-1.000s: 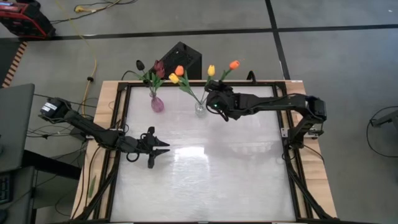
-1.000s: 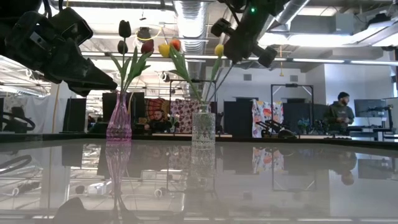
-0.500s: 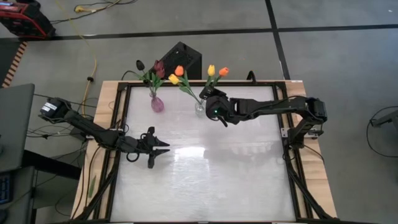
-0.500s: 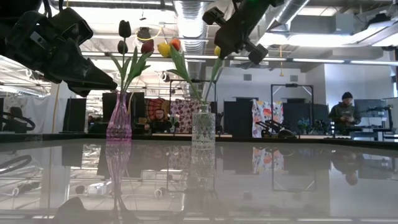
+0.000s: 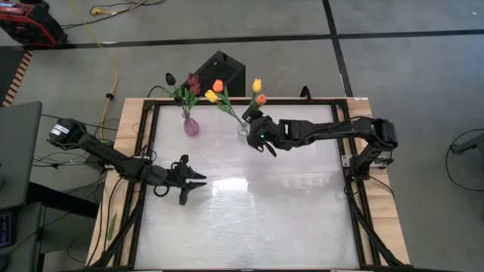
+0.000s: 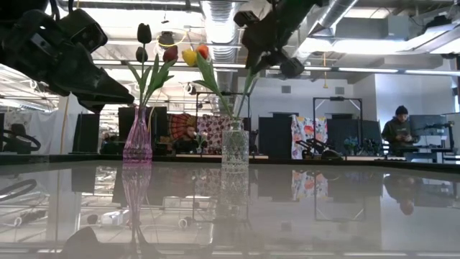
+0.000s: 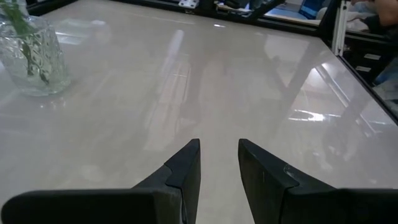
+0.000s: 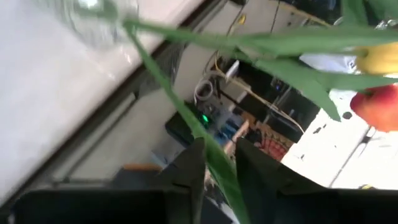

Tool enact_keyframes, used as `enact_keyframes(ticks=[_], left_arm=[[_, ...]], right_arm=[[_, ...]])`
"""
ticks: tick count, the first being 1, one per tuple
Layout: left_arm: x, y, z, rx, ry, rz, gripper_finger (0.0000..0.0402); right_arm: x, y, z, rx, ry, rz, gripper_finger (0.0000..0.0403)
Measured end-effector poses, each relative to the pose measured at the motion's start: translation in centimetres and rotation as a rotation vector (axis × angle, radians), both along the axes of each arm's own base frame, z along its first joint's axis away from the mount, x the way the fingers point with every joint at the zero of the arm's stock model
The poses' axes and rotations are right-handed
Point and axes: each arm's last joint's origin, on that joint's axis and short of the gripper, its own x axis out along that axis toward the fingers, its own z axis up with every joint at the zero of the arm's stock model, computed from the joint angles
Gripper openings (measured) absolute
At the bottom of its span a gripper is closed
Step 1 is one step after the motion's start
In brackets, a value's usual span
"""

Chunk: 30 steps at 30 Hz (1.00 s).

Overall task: Sort flowers into vase by color
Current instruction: Put the orange flower into the transparent vase, then return to Home Position

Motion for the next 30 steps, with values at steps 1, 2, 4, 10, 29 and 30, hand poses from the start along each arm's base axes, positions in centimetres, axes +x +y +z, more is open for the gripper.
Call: enact_keyframes(ticks=[1,2,4,10,29,30], left_arm=[[0.0,0.0,0.0,0.0,0.0,0.0,0.0096],[0.0,0.0,0.0,0.0,0.0,0.0,0.0096],[0.0,0.0,0.0,0.0,0.0,0.0,0.0096],[0.0,0.0,0.0,-0.002,0.0,0.0,0.0096],[0.0,0.0,0.1,0.003,-0.011,0.007,0.0096],[0.0,0.0,0.1,0.002,-0.015,0.006,0.0096]], right_arm=[[0.1,0.1,0.0,0.023,-0.02,0.009,0.0119],[0.1,0.2,0.0,0.048,-0.043,0.013,0.013],[0.2,0.4,-0.1,0.103,-0.096,0.012,0.0151],[-0.1,0.9,-0.7,0.303,-0.21,-0.03,0.0201],[-8.4,4.6,6.0,1.221,-0.47,-0.092,0.0221],[-9.0,4.6,6.2,1.269,-0.469,-0.128,0.0221]])
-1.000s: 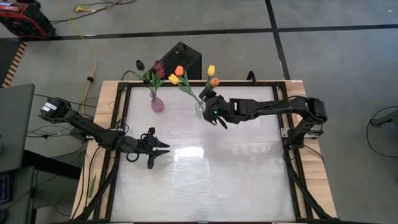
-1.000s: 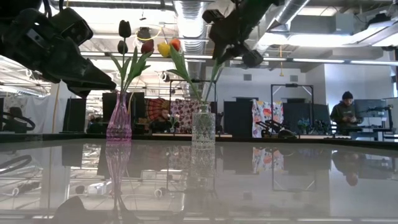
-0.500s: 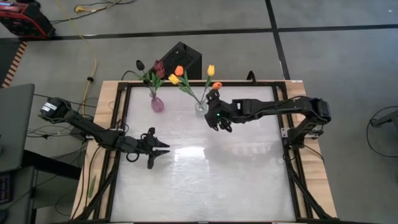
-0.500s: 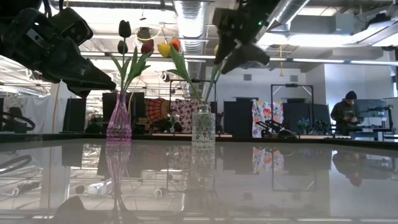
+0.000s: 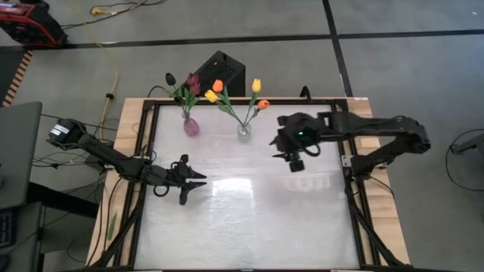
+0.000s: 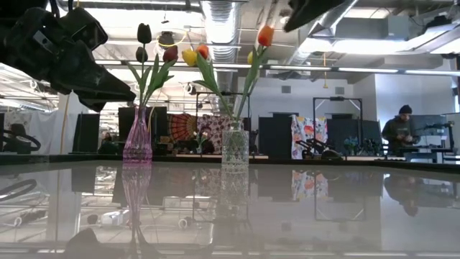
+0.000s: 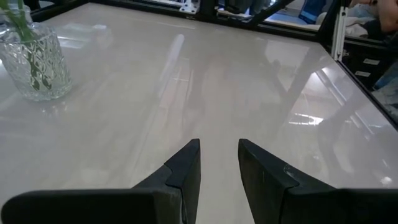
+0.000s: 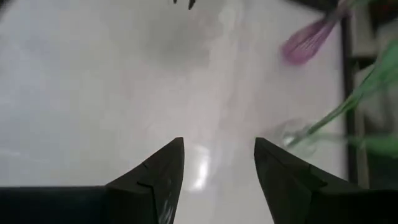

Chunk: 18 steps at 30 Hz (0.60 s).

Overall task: Sort flowers into vase by color
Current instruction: Return to Home Position

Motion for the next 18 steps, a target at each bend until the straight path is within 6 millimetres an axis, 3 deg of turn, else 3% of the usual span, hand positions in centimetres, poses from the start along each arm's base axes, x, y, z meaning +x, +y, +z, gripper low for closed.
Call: enact_keyframes(ticks=[9,14,18], left_arm=[[0.1,0.0,0.3,-0.015,-0.032,0.001,0.0096],[0.3,-0.1,1.3,0.019,-0.13,-0.011,0.0096],[0.9,0.0,2.9,0.11,-0.22,-0.046,0.0096]], right_arm=[[-4.1,0.2,0.5,0.196,0.035,-0.175,0.0221],[-5.5,1.3,-3.4,0.238,-0.022,-0.164,0.0221],[-6.3,1.9,-6.2,0.294,-0.177,-0.153,0.0221]])
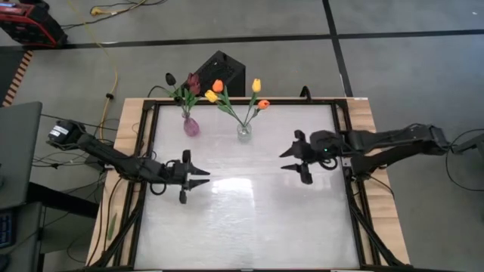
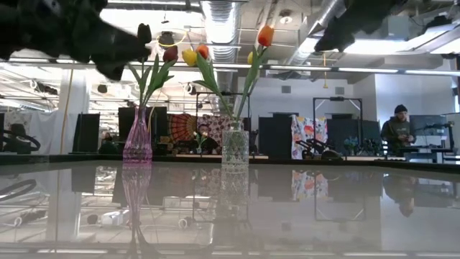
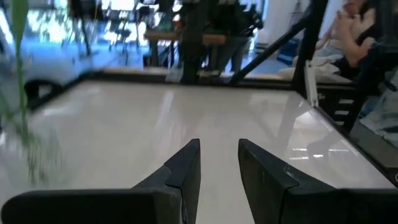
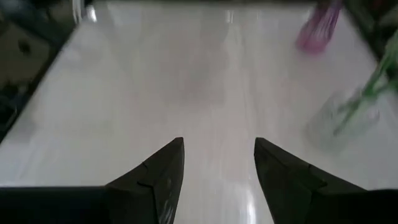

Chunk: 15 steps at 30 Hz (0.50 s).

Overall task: Sort flowers into vase by color
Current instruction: Return to Home Position

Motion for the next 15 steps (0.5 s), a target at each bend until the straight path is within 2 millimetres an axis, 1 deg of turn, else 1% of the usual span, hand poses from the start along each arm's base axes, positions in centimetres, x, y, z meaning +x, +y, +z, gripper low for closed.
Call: enact_keyframes(ticks=[5,10,12,15], left_arm=[[0.8,0.2,1.7,0.09,-0.041,0.001,0.0096],[1.3,1.2,3.7,0.147,-0.055,0.062,0.0096],[1.1,1.8,4.7,0.161,-0.034,0.085,0.0096],[0.1,2.5,5.6,0.156,-0.01,0.115,0.0096]], right_arm=[[-0.6,0.1,-2.3,-0.039,-0.205,0.031,0.0221],[-1.7,-1.0,-4.3,-0.09,-0.315,-0.002,0.022],[-2.2,-1.7,-5.1,-0.098,-0.352,-0.036,0.0221],[-3.1,-2.7,-5.9,-0.109,-0.391,-0.095,0.022]])
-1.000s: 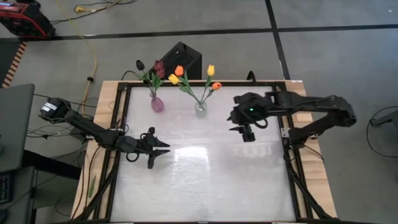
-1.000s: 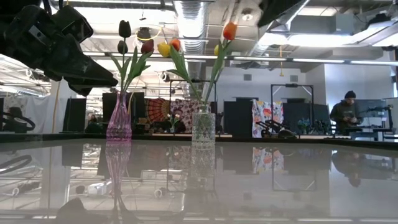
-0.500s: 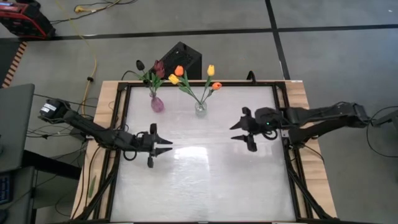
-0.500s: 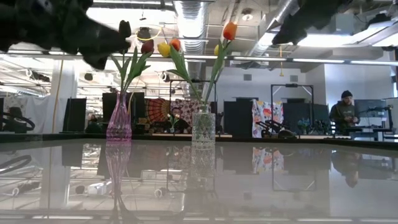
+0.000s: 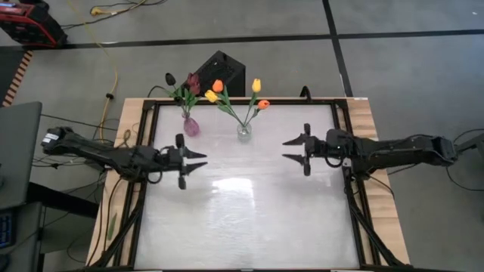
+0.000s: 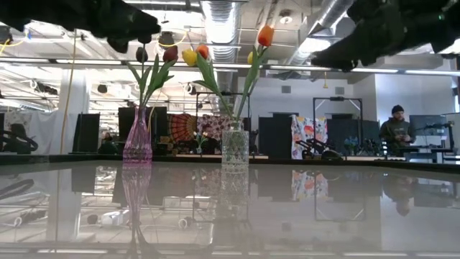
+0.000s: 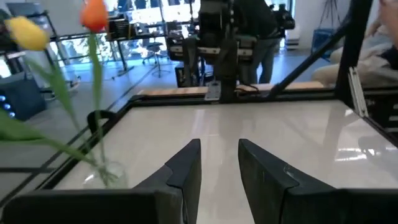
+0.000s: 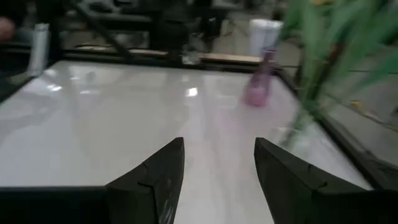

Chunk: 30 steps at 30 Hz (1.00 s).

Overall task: Sort flowers into vase by color
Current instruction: Return to Home Position

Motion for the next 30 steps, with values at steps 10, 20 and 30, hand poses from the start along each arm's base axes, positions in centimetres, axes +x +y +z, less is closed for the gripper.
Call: enact_keyframes(ticks=[10,20,30], left_arm=[[-5.8,1.0,1.6,-0.174,-0.041,-0.098,0.0096],[-7.0,1.1,-1.7,-0.248,-0.084,-0.151,0.0096],[-7.1,1.1,-4.4,-0.249,-0.056,-0.17,0.0096]], right_arm=[[-2.8,-1.9,-2.0,-0.013,-0.192,-0.131,0.0214],[-3.8,-2.8,-4.7,0.119,-0.218,-0.143,0.0175],[-4.7,-2.7,-5.2,0.142,-0.172,-0.162,0.0103]])
